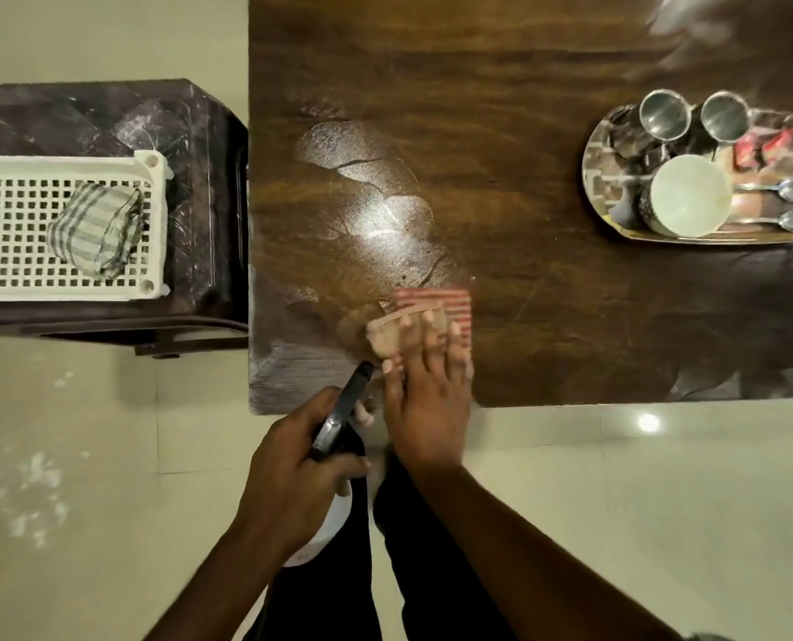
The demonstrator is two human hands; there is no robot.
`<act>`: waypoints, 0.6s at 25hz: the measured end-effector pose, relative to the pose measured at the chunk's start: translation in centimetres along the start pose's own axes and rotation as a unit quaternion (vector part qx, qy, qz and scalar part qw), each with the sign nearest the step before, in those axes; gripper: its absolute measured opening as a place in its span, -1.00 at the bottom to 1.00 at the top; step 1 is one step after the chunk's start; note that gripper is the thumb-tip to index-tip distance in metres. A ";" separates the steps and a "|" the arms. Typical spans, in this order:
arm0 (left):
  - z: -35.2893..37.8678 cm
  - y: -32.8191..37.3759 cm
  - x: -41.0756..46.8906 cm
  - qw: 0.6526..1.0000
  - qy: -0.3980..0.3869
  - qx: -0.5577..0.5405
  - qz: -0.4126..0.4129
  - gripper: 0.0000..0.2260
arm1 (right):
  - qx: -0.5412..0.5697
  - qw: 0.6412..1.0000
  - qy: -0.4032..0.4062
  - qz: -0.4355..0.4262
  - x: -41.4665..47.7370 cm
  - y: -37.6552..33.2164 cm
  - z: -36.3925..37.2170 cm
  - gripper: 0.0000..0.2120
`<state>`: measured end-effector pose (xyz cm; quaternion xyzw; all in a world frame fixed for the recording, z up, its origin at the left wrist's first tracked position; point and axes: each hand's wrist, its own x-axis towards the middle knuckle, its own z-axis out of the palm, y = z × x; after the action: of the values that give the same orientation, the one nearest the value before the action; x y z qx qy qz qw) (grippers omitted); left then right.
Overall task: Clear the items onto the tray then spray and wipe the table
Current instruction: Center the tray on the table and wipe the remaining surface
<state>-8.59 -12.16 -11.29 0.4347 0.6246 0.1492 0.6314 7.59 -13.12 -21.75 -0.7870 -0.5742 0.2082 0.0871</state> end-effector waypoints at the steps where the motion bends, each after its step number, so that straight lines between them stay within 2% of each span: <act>1: 0.0 -0.2 -0.3 1.000 0.004 0.005 -0.001 -0.55 | -0.022 0.993 -0.047 -0.106 -1.6 1.1 0.2 -0.42; 3: 0.0 -0.7 -0.9 1.000 0.000 0.009 -0.010 -0.58 | -0.088 0.950 -0.087 -0.288 -2.6 6.3 -1.0 -0.45; 4: 0.1 -1.0 -1.1 1.000 -0.008 0.004 -0.015 -0.60 | -0.123 0.934 -0.090 -0.323 -2.7 9.5 -2.0 -0.44; 5: 0.1 -1.3 -1.3 1.000 -0.014 -0.002 -0.018 -0.63 | -0.139 0.936 -0.085 -0.312 -2.8 12.7 -3.2 -0.44; 8: 0.1 -2.1 -2.3 0.999 0.002 -0.024 -0.024 -0.63 | -0.087 0.988 -0.012 -0.124 -4.5 18.1 -6.1 -0.45; 9: -0.1 -2.4 -2.5 0.999 0.015 -0.029 -0.025 -0.60 | -0.058 0.997 0.018 -0.048 -5.2 17.2 -5.8 -0.46; 11: -0.5 -3.3 -2.8 0.998 0.039 -0.042 -0.030 -0.56 | -0.004 0.991 0.071 0.110 -6.2 12.3 -3.6 -0.46; 12: -0.7 -3.6 -3.0 0.997 0.050 -0.053 -0.032 -0.55 | 0.012 0.985 0.085 0.151 -6.4 8.9 -2.1 -0.45; 13: -1.0 -3.9 -3.3 0.996 0.057 -0.063 -0.033 -0.55 | 0.020 0.985 0.080 0.150 -6.7 5.4 -0.7 -0.44; 15: -1.8 -4.0 -3.6 0.995 0.067 -0.070 -0.027 -0.56 | 0.004 0.999 0.016 0.049 -7.1 -1.1 2.3 -0.42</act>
<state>-12.30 -16.50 -11.59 0.3619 0.6649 0.2042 0.6206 3.85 -19.69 -21.78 -0.8172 -0.5324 0.2020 0.0893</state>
